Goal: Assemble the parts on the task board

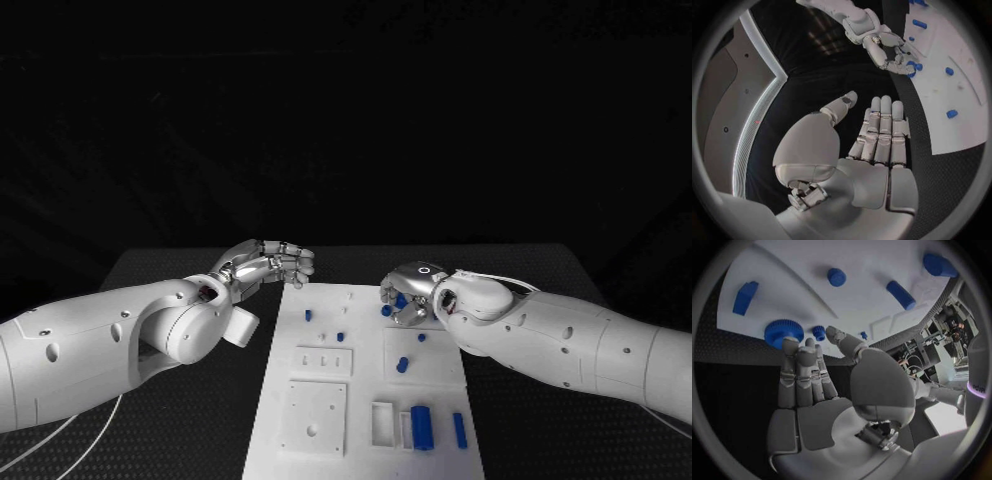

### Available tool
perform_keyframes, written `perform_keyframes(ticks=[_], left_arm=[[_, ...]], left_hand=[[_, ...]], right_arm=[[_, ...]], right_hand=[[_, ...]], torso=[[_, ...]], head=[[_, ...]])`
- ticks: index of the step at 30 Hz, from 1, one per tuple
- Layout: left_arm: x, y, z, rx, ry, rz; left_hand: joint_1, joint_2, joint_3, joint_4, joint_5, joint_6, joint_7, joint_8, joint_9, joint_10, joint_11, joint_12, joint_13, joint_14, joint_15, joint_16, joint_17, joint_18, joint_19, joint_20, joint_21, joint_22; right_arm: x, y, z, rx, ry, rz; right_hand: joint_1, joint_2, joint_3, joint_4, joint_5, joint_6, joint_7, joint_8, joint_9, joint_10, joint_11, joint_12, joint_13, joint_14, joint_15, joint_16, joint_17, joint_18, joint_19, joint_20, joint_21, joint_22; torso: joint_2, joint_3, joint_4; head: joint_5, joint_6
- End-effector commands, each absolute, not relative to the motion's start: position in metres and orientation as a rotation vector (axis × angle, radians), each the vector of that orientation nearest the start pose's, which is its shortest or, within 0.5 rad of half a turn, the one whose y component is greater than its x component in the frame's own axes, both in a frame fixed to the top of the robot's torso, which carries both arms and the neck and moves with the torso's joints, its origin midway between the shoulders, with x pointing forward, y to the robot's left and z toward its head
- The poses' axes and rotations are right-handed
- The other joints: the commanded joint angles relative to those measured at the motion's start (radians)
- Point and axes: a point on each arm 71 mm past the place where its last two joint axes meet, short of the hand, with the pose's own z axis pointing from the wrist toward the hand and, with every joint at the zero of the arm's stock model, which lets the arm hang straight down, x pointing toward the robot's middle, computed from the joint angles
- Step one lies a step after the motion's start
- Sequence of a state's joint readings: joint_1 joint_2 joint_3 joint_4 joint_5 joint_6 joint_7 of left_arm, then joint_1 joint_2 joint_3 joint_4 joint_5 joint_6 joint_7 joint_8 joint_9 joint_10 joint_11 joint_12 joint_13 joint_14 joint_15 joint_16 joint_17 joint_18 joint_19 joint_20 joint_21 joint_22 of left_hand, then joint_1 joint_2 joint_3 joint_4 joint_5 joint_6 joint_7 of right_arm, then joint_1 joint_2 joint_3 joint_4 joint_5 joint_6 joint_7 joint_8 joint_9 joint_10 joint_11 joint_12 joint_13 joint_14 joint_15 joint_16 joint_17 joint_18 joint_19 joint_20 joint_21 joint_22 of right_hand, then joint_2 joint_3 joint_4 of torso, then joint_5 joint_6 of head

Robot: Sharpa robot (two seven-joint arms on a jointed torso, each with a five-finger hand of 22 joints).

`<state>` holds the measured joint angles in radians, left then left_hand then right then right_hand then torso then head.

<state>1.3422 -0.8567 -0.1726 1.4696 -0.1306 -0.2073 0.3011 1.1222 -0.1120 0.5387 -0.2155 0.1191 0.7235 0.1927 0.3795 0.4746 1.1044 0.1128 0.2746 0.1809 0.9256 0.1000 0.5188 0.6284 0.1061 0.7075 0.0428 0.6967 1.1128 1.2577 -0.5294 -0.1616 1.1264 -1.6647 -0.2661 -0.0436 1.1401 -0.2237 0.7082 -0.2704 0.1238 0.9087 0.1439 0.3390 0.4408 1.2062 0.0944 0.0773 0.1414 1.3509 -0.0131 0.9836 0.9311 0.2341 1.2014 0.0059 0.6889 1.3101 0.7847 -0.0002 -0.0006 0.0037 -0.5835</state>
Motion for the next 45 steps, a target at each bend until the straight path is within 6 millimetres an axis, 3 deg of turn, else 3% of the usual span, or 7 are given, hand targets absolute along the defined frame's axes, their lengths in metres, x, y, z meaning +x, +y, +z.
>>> perform_keyframes(ticks=[1,7,16,35,45], left_arm=[[0.503,0.223,-0.162,-0.897,1.604,-1.47],[0.503,0.225,-0.162,-0.897,1.603,-1.47],[0.502,0.224,-0.162,-0.897,1.607,-1.471],[0.503,0.223,-0.162,-0.898,1.613,-1.471],[0.503,0.223,-0.162,-0.898,1.615,-1.47]], left_hand=[[-0.011,-0.001,0.002,0.002,-0.007,-0.004,0.015,-0.004,0.001,-0.003,0.006,-0.004,0.001,-0.001,0.007,-0.006,-0.001,0.016,0.0,-0.007,0.004,-0.002],[-0.013,-0.001,0.003,0.002,-0.007,-0.005,0.015,-0.005,0.002,-0.003,0.006,-0.004,0.001,-0.001,0.007,-0.006,-0.001,0.015,-0.001,-0.008,0.005,-0.002],[-0.016,-0.001,0.003,0.004,-0.007,-0.005,0.015,-0.006,0.002,-0.002,0.006,-0.005,0.002,-0.001,0.007,-0.007,-0.001,0.014,-0.001,-0.009,0.005,-0.003],[-0.017,-0.001,0.005,0.004,-0.008,-0.006,0.015,-0.007,0.003,-0.002,0.006,-0.007,0.003,-0.001,0.006,-0.007,-0.001,0.013,-0.001,-0.011,0.006,-0.004],[-0.016,-0.001,0.006,0.003,-0.008,-0.006,0.016,-0.008,0.004,-0.003,0.006,-0.008,0.003,-0.001,0.006,-0.007,-0.001,0.012,-0.002,-0.013,0.007,-0.005]], right_arm=[[0.544,-0.148,-0.217,-0.508,1.649,0.431],[0.544,-0.147,-0.22,-0.512,1.653,0.423],[0.543,-0.144,-0.224,-0.513,1.662,0.424],[0.543,-0.138,-0.227,-0.519,1.677,0.423],[0.542,-0.137,-0.227,-0.542,1.668,0.395]], right_hand=[[0.003,0.007,0.009,0.0,-0.008,0.007,0.0,0.002,0.002,0.007,-0.002,0.0,0.002,-0.001,-0.007,0.005,-0.002,0.028,-0.001,-0.007,0.006,0.021],[0.0,0.008,0.018,0.005,-0.021,0.008,0.001,0.0,0.002,0.006,-0.001,-0.003,0.005,-0.003,-0.007,0.011,-0.006,0.028,-0.003,-0.007,0.011,0.02],[-0.003,0.011,0.043,0.022,-0.067,0.008,0.002,-0.003,0.002,0.006,-0.001,-0.007,0.012,-0.007,-0.007,0.019,-0.015,0.028,-0.006,-0.007,0.017,0.019],[-0.031,0.022,0.071,0.074,-0.075,0.026,-0.001,0.006,0.011,0.025,-0.009,-0.001,0.029,-0.012,-0.015,0.037,-0.025,0.028,-0.007,-0.01,0.03,0.018],[-0.003,0.054,0.102,0.064,-0.075,0.066,-0.018,0.029,0.025,0.061,-0.025,0.012,0.045,-0.008,-0.03,0.061,-0.02,0.028,0.001,-0.016,0.052,0.022]], torso=[[0.005,-0.0009,0.0009],[0.007,-0.0005,0.001],[0.007,0.0,0.0014],[0.008,0.0004,0.001],[0.008,0.0013,-0.0002]], head=[[-0.002,-0.001],[-0.007,-0.001],[0.0,-0.007],[0.001,-0.011],[0.002,-0.011]])
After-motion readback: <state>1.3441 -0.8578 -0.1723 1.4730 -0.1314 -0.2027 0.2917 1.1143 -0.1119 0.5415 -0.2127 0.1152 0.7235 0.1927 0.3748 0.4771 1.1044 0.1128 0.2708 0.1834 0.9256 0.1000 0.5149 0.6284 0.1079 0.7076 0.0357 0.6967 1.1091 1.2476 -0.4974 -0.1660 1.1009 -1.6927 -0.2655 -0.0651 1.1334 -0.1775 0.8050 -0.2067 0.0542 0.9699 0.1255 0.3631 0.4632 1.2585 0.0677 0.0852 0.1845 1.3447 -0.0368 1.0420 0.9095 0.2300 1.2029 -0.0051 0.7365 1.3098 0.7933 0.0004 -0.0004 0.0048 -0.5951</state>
